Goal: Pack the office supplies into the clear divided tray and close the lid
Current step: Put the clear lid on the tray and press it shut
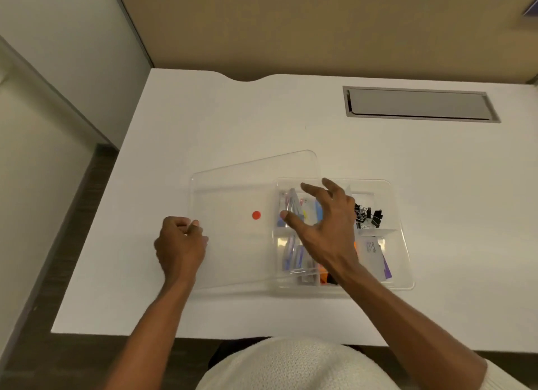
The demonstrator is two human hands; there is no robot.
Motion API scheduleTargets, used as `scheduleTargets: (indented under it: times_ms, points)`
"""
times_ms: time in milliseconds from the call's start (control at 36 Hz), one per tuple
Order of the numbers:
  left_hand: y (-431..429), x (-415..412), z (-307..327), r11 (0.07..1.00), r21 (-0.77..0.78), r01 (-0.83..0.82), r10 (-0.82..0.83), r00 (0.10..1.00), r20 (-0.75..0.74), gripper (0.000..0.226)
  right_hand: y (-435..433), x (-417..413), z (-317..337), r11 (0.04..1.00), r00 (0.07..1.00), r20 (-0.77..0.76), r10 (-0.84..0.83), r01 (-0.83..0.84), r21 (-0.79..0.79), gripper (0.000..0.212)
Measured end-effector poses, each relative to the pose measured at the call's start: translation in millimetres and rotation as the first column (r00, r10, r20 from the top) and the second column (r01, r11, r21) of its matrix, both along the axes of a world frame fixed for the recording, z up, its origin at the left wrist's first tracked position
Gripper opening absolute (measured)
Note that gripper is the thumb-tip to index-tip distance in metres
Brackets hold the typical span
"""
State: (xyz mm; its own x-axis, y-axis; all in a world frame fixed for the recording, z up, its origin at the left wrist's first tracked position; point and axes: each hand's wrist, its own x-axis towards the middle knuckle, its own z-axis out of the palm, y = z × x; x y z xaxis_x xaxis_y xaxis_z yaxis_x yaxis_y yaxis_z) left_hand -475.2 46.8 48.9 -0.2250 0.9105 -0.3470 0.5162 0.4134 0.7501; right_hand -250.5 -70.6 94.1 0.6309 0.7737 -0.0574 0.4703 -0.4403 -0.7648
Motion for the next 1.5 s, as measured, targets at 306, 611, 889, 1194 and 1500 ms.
scheduleTargets:
  times_ms: [306, 611, 889, 1194, 1500]
  points:
    - [-69, 103, -3, 0.919, -0.017, 0.393, -0.389, 0.901, -0.191, 0.048, -95, 95, -25, 0.976, 0.976, 0.003, -0.217, 0.217, -0.028, 0.053]
    - [-89, 138, -9, 0.881, -0.1, 0.463, -0.472, 0.837, -0.277, 0.07, -111, 122, -49, 0.984, 0.985, 0.065, -0.157, 0.162, -0.074, 0.063]
    - [-101, 142, -29, 0.839, -0.054, 0.541, -0.52, 0.768, -0.375, 0.081, -119, 128, -91, 0.978, 0.938, 0.339, 0.063, 0.009, -0.206, 0.076]
    - [-112, 131, -62, 0.78, 0.036, 0.625, -0.543, 0.703, -0.46, 0.106, -120, 125, -112, 0.957, 0.909, 0.398, 0.121, -0.001, -0.289, 0.093]
    - [-105, 129, -74, 0.711, 0.055, 0.701, -0.544, 0.598, -0.589, 0.108, -116, 123, -108, 0.944, 0.895, 0.422, 0.149, -0.001, -0.331, 0.093]
